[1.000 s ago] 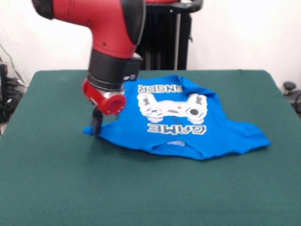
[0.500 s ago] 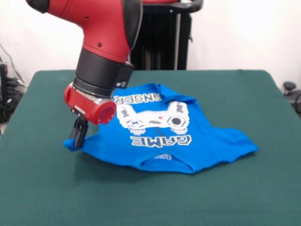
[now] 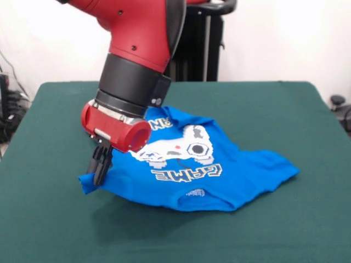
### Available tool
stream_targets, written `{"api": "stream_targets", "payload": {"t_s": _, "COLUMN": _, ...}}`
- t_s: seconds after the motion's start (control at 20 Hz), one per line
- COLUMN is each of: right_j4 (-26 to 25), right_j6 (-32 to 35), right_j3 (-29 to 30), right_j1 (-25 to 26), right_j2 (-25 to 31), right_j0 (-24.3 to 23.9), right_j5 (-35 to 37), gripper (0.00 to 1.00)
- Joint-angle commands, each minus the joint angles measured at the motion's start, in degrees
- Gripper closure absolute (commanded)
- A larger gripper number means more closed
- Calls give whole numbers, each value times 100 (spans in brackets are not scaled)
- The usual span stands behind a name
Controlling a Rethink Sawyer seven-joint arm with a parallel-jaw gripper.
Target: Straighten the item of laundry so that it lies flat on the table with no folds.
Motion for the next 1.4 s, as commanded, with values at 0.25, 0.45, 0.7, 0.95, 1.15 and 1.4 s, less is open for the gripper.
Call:
{"api": "stream_targets", "payload": {"t_s": 0.25, "right_j4": -261, "right_j6": -909, "right_j3": -357, "right_j1": -63, "right_j2": -190, "right_j0": 221, "right_j5": 616, "gripper": 100}}
{"api": "stream_targets", "payload": {"t_s": 0.45, "right_j4": -301, "right_j6": -995, "right_j3": -379, "right_j1": 8, "right_j2": -305, "right_j0": 231, "right_j5": 681, "gripper": 100}}
{"api": "stream_targets", "payload": {"t_s": 0.7, "right_j4": -334, "right_j6": -1135, "right_j3": -365, "right_j1": 182, "right_j2": -393, "right_j0": 148, "right_j5": 683, "gripper": 100}}
{"api": "stream_targets", "payload": {"t_s": 0.95, "right_j4": -298, "right_j6": -1319, "right_j3": -218, "right_j1": 209, "right_j2": -223, "right_j0": -40, "right_j5": 496, "gripper": 100}}
{"api": "stream_targets", "payload": {"t_s": 1.15, "right_j4": -218, "right_j6": -1075, "right_j3": -181, "right_j1": 176, "right_j2": -271, "right_j0": 3, "right_j5": 482, "gripper": 0}}
{"api": "stream_targets", "payload": {"t_s": 1.4, "right_j4": -47, "right_j6": -702, "right_j3": -53, "right_j1": 79, "right_j2": -364, "right_j0": 180, "right_j5": 545, "gripper": 0}}
